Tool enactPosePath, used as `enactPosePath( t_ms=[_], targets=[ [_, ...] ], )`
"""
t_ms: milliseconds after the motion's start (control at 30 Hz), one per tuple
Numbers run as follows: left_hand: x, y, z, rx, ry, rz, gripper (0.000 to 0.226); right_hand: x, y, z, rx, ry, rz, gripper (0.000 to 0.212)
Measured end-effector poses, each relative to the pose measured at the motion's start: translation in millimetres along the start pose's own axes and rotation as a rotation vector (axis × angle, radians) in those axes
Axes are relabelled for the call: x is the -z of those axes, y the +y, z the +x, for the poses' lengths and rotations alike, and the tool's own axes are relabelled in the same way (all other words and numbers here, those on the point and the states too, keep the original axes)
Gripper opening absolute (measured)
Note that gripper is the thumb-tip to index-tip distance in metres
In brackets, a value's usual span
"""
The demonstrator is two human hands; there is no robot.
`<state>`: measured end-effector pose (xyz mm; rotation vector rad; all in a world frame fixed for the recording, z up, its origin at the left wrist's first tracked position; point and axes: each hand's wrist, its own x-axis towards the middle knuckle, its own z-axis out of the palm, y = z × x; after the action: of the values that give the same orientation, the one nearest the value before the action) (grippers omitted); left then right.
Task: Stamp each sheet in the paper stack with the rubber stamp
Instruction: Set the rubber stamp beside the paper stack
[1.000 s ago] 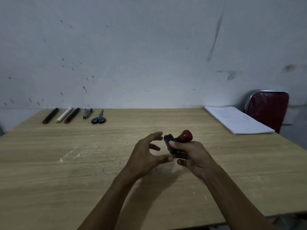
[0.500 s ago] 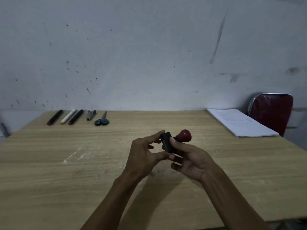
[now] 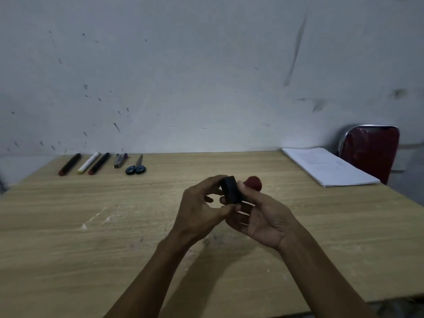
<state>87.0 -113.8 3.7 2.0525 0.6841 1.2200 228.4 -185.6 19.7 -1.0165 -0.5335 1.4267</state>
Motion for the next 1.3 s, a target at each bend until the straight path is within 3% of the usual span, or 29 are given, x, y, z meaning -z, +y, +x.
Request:
enactPosePath(
  t_ms=[133, 400, 500, 600, 700, 867, 1300],
  targets=[
    [-0.4, -0.5, 4.1, 0.049, 0.012, -0.078, 0.055, 6.6, -15.2, -0.8, -0.011, -0.012, 0.018, 0.042],
    [-18.7, -10.7, 21.3, 0.182, -0.084, -0.229, 0.049, 20.2, -36.5, 4.7, 0.331, 0.228, -0.304, 0.026],
    [-30.9, -22.5, 32.9, 0.218, -0.176, -0.147, 0.06, 27.1, -39.0, 13.6, 0.428, 0.351, -0.458, 0.026],
    [-40.6, -32.9, 47.4, 0.284, -0.243, -0.072, 0.086, 47.3, -41.0, 36.0, 0.529, 0.499, -0.722, 0.033],
    [-47.4, -40.1, 65.1, 0.294, -0.245, -0.064, 0.083, 73.5, -51.2, 62.1, 0.612, 0.67, -0.98, 0.038],
    [-65.8, -56.1, 101.0, 0.283, -0.284, -0.06, 0.064, 119.3, -79.8, 105.9, 0.593, 0.891, -1.068, 0.043],
    [-133.1, -126.2, 212.7, 0.232, -0.339, -0.012, 0.042, 207.6, -154.7, 245.0, 0.556, 1.052, -1.186, 0.036]
  ],
)
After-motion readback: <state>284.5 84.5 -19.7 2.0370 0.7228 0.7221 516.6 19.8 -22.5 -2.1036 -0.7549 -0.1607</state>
